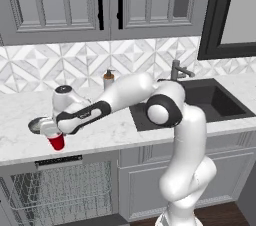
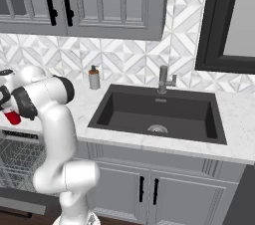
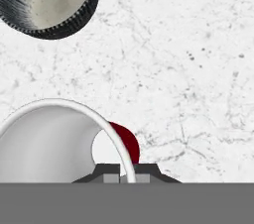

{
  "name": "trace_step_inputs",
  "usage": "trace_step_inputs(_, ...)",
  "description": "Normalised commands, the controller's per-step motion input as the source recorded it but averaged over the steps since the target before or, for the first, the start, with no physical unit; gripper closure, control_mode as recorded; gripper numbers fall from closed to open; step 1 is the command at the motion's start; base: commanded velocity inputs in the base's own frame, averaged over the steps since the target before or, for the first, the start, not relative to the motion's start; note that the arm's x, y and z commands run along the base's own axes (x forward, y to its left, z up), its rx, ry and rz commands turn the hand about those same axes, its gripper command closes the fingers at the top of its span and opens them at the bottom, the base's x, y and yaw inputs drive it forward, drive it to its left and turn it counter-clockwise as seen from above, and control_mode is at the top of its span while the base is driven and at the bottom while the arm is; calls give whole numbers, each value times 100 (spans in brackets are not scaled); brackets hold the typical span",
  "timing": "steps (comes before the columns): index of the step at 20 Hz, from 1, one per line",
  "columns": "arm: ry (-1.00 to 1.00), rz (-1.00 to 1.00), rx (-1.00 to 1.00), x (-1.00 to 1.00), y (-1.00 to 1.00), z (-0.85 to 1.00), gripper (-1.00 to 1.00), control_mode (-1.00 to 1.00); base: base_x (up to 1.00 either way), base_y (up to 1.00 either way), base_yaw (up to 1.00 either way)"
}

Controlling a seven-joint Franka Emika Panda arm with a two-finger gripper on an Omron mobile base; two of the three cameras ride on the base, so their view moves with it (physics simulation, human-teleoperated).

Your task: Pick up the cup and bowl from the counter, place them in the dishwasher, and close the dishwasher door.

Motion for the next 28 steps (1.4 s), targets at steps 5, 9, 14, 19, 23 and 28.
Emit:
trace_step_inputs(5,-7,0,1,-100,0,-10,100,-100,0,0,0)
trace_step_inputs(9,-12,0,0,-100,0,-30,100,-100,0,0,0)
trace_step_inputs(14,-10,0,0,-78,0,-34,100,-100,0,0,0)
trace_step_inputs(19,0,0,0,-6,0,-21,100,-100,0,0,0)
trace_step_inputs(23,1,0,0,0,2,-13,100,-100,0,0,0)
trace_step_inputs(28,14,0,-2,0,19,1,100,-100,0,0,0)
